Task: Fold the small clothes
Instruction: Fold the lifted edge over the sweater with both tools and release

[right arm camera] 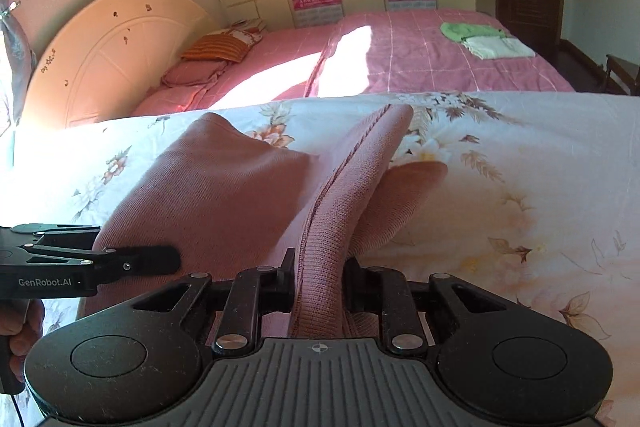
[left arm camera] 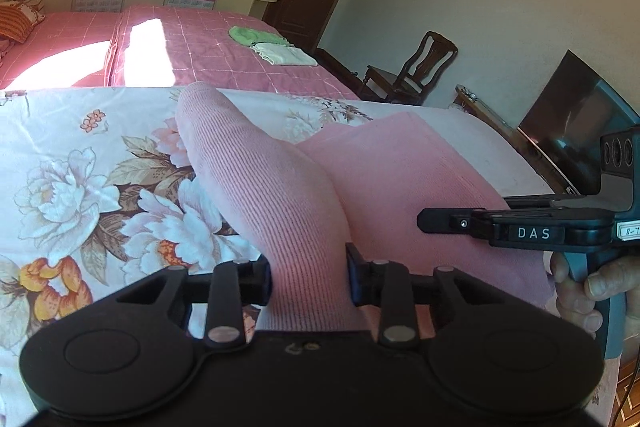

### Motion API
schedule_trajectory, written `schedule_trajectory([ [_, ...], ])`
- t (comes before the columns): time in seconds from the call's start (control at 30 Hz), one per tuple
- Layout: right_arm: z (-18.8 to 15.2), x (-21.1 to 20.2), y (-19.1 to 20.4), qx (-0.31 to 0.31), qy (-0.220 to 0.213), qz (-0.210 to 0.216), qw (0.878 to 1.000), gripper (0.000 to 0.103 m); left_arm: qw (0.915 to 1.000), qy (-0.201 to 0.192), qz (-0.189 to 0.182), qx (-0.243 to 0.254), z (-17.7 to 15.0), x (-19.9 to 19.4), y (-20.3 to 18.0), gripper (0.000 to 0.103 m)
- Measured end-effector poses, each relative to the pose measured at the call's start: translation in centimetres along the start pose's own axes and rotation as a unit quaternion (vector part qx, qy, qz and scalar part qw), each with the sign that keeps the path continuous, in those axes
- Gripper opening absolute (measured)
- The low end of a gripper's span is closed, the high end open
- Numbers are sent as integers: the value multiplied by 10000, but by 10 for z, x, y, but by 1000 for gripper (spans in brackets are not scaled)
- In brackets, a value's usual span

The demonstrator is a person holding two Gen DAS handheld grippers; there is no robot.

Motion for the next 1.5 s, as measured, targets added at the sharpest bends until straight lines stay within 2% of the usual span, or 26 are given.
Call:
schedule_trajectory([
  [0.13, 10, 2, 41, -44, -135, 139, 9998, 21, 9999, -150, 28, -27, -4, -40, 27, 31],
  [0.33, 16, 32, 125, -240, -201, 531, 9981, 21, 9985, -347, 250, -334, -15, -106, 98, 31],
  [0.5, 12, 69, 187, -239, -82, 869, 9959, 21, 9961, -546, 266, -647, -33, -149, 154, 31],
  [0.63, -3, 94, 222, -140, 148, 1087, 9939, 21, 9942, -424, 439, -885, -52, -163, 195, 31],
  [0.73, -22, 119, 220, 60, 457, 1027, 9936, 21, 9912, -171, 532, -1200, -70, -154, 222, 35],
  [0.8, -34, 132, 203, 431, 633, 1000, 9920, 21, 9896, -234, 483, -1333, -78, -149, 231, 43],
  [0.9, -45, 135, 179, 917, 558, 1196, 9870, 27, 9870, -373, 486, -1488, -82, -147, 238, 57],
  [0.97, -43, 130, 172, 1003, 529, 1129, 9871, 34, 9870, -439, 683, -1387, -81, -153, 238, 68],
  [1.0, -39, 124, 167, 994, 490, 917, 9896, 39, 9863, -484, 766, -1379, -81, -159, 238, 70],
  [1.03, -35, 116, 162, 954, 380, 648, 9926, 52, 9853, -565, 835, -1382, -80, -168, 238, 70],
  [1.07, -30, 106, 158, 870, 233, 510, 9946, 54, 9844, -666, 891, -1365, -79, -179, 236, 67],
  [1.1, -26, 97, 157, 767, 124, 524, 9956, 54, 9840, -782, 910, -1314, -76, -188, 234, 66],
  [1.17, -16, 76, 163, 308, -171, 594, 9976, 43, 9845, -1049, 868, -1104, -67, -205, 222, 64],
  [1.23, -12, 68, 184, -184, -219, 773, 9966, 40, 9891, -1006, 737, -779, -59, -200, 206, 63],
  [1.3, -19, 75, 206, -634, -55, 802, 9947, 35, 9939, -800, 668, -358, -56, -185, 189, 62],
  [1.33, -26, 84, 212, -828, 146, 690, 9941, 28, 9960, -564, 686, -111, -59, -171, 182, 62],
  [1.37, -34, 94, 215, -971, 375, 457, 9935, 19, 9957, -336, 864, 87, -64, -156, 179, 61],
  [1.4, -45, 109, 214, -1042, 615, 211, 9924, 16, 9944, -199, 1019, 183, -70, -145, 180, 61],
  [1.5, -54, 115, 203, -810, 556, 256, 9948, 17, 9952, -431, 870, -129, -83, -145, 193, 61],
])
Point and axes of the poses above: each gripper's, at about its wrist camera, not at the fingertips, and x roughly the way its jaws point, y to its left, z to its top, the point moved 3 cm from there along x, roughly the way its jaws point, and after that the axes turned 5 degrees about -x, right-handed, at the moved point
